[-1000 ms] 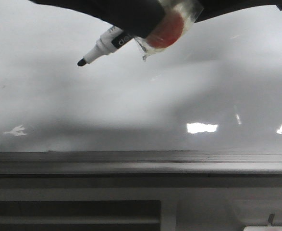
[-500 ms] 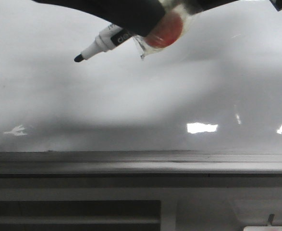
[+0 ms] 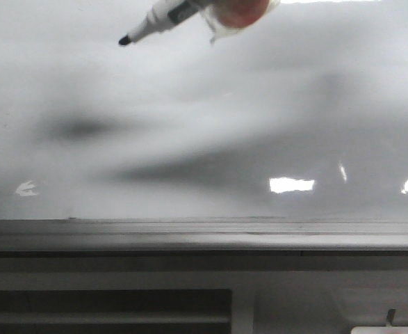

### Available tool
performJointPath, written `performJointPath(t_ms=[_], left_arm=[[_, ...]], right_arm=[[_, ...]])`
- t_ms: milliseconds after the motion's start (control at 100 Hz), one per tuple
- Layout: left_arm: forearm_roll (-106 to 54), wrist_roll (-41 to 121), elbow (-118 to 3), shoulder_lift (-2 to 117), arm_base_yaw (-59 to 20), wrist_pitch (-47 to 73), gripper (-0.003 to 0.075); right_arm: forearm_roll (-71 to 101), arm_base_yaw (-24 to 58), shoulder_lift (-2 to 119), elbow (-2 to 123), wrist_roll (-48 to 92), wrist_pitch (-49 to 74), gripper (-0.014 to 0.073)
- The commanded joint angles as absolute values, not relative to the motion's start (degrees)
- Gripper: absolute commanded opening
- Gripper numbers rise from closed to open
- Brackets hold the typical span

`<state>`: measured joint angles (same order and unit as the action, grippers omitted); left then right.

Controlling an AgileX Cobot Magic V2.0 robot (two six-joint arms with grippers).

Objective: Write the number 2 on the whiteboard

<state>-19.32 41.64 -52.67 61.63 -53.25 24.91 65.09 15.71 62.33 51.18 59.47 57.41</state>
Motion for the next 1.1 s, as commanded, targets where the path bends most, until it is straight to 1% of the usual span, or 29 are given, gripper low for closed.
performJointPath(t_ms=[0, 80, 110, 130, 140, 160, 290, 530, 690, 920, 1020, 1090], left_arm=[[-20.02, 39.11, -54.85, 58.00, -50.30, 20.90, 0.0316], [-20.08, 35.76, -54.50, 55.29, -46.21, 21.01, 0.0176], [-20.19, 34.36, -54.24, 54.37, -44.93, 21.01, 0.0104], [-20.43, 33.82, -54.05, 53.64, -44.04, 21.15, 0.0074], [-20.68, 33.58, -53.91, 53.18, -43.47, 21.15, 0.0028], [-21.06, 33.34, -53.59, 52.52, -42.70, 21.26, -0.0018], [-21.61, 31.47, -50.53, 48.03, -40.56, 19.35, -0.0020], [-21.61, 21.63, -39.34, 40.66, -40.56, 3.23, -0.0020], [-22.48, 19.79, -34.70, 41.02, -40.47, -3.78, -0.0020], [-23.99, 20.05, -34.26, 44.35, -40.18, -10.64, -0.0020], [-24.22, 20.99, -34.26, 45.98, -37.32, -12.63, -0.0020], [-25.53, 20.99, -34.26, 46.35, -33.53, -12.90, -0.0020]], right_arm=[[68.09, 15.76, 57.73, 52.09, 59.38, 53.43, -0.0055], [67.67, 15.76, 54.19, 50.73, 59.29, 49.74, -0.0055], [67.69, 15.76, 52.87, 50.06, 59.30, 48.55, -0.0055], [67.69, 15.76, 51.90, 49.52, 59.30, 47.61, -0.0055], [67.69, 15.76, 51.26, 49.11, 59.30, 46.98, -0.0055], [67.69, 15.76, 50.34, 48.46, 59.30, 46.00, -0.0055], [67.64, 15.76, 44.44, 43.74, 59.30, 40.13, -0.0055], [67.64, 15.76, 38.25, 36.85, 59.30, 29.76, -0.0055], [67.64, 15.76, 37.14, 34.72, 59.40, 26.43, -0.0055], [67.55, 15.76, 37.14, 34.59, 60.98, 24.95, -0.0055], [67.55, 15.76, 37.36, 34.59, 62.56, 25.43, -0.0055], [67.55, 15.76, 37.71, 34.72, 62.82, 25.52, -0.0055]])
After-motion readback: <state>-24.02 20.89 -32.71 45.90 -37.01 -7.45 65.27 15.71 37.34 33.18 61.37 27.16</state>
